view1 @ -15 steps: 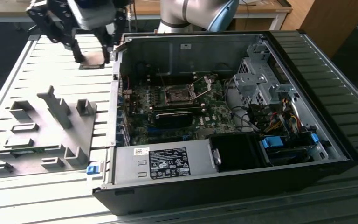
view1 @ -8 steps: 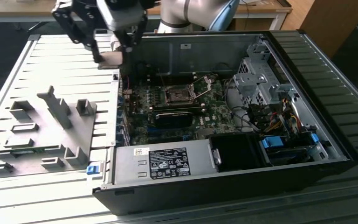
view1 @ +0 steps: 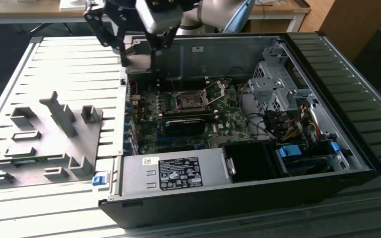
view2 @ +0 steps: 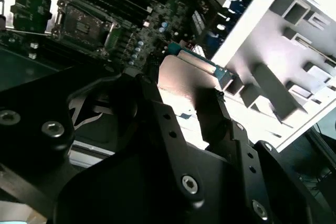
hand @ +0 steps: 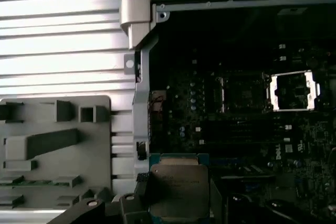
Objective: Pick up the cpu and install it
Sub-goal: 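Pick up the cpu and move it towards the insertion slot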
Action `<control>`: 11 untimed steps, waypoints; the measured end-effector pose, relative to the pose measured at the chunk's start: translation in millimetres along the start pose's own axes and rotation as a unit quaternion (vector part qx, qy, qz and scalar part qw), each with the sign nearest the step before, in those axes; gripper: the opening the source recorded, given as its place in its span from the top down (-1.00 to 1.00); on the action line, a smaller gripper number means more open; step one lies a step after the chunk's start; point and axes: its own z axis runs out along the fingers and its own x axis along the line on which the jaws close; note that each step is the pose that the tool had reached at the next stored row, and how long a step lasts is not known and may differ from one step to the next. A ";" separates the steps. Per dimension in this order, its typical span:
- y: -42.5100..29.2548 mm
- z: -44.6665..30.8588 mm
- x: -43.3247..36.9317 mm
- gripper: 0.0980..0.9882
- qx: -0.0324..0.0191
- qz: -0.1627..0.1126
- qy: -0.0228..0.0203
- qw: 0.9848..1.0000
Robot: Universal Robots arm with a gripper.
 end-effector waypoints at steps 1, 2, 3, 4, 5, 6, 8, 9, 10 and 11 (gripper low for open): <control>1.6 0.3 -2.9 0.01 0.000 0.000 0.000 1.000; 3.3 0.6 -5.8 0.01 0.000 0.000 0.000 1.000; 5.0 1.0 -8.7 0.01 0.000 0.000 0.000 1.000; 6.5 1.5 -11.9 0.01 0.000 0.000 -0.001 1.000; 8.0 1.9 -15.2 0.01 0.000 0.000 -0.001 1.000; 9.4 2.3 -18.5 0.01 0.000 0.000 -0.001 1.000; 12.2 3.2 -25.7 0.01 0.000 0.000 -0.001 1.000; 13.5 3.6 -29.2 0.01 0.000 0.000 -0.001 1.000; 14.8 4.0 -32.6 0.01 0.000 0.000 -0.001 1.000; 16.0 4.3 -36.0 0.01 0.000 0.000 -0.001 1.000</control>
